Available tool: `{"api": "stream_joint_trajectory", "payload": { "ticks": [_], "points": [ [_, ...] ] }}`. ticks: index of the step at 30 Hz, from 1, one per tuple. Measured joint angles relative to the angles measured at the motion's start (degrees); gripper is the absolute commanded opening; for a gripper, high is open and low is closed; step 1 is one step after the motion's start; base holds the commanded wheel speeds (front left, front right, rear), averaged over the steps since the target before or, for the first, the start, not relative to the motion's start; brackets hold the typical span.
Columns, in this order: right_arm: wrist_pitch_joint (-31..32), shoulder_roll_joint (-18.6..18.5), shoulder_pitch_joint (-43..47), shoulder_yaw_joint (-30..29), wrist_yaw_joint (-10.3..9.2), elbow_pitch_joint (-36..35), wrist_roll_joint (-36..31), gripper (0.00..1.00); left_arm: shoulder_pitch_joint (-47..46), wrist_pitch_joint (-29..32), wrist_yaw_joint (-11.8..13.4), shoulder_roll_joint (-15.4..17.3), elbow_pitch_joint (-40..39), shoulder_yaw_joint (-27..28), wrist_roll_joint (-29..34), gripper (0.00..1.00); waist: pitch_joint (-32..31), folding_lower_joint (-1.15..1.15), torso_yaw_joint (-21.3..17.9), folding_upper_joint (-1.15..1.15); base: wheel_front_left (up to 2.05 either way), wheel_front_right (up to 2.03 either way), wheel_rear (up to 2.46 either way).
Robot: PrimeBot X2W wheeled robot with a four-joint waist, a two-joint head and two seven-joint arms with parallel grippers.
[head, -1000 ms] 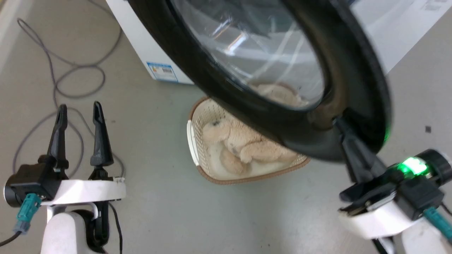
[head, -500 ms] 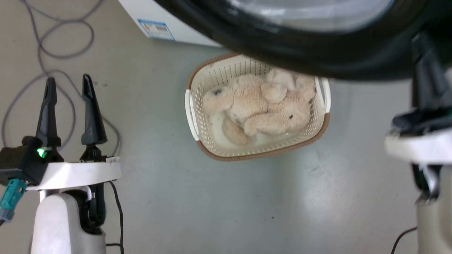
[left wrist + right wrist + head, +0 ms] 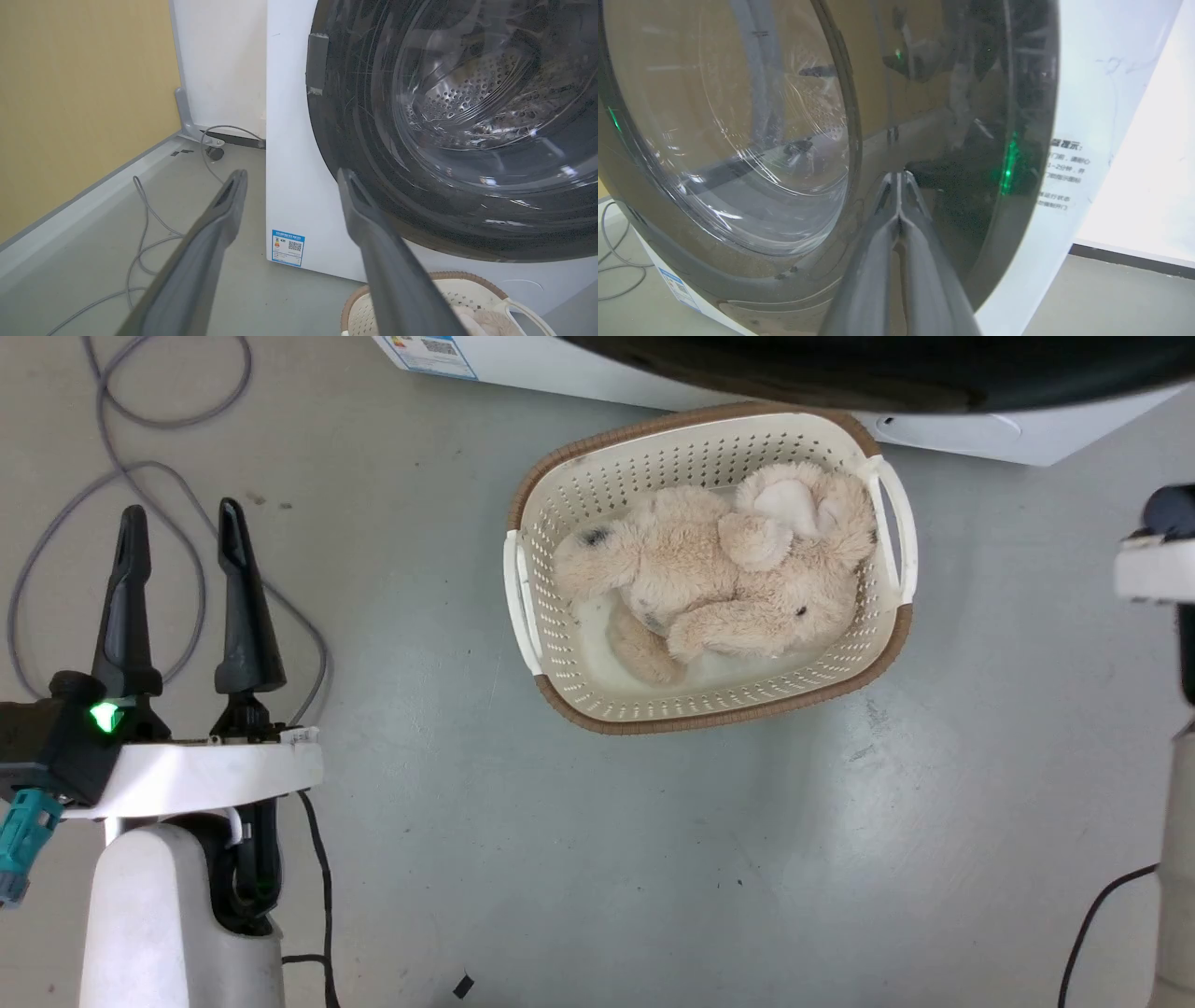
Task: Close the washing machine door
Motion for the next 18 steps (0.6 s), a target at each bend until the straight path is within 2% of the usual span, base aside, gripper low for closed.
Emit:
{"api": "stream_joint_trajectory", "payload": {
  "ticks": [11,18],
  "points": [
    [0.00,-0.10,-5.24,-4.15,0.02,6.54,-4.08,0.00,-0.03,0.00,0.00,0.01,0.30,0.14,-0.10,1.00,-0.48,0.00,0.19,0.00,0.00,0.00,0.00],
    [0.00,0.83,-3.86,-5.31,-0.02,7.93,-4.58,0.00,0.32,0.00,0.00,0.00,1.85,0.56,0.20,1.00,-3.96,0.00,-0.35,0.00,0.00,0.00,0.00]
  ]
}}
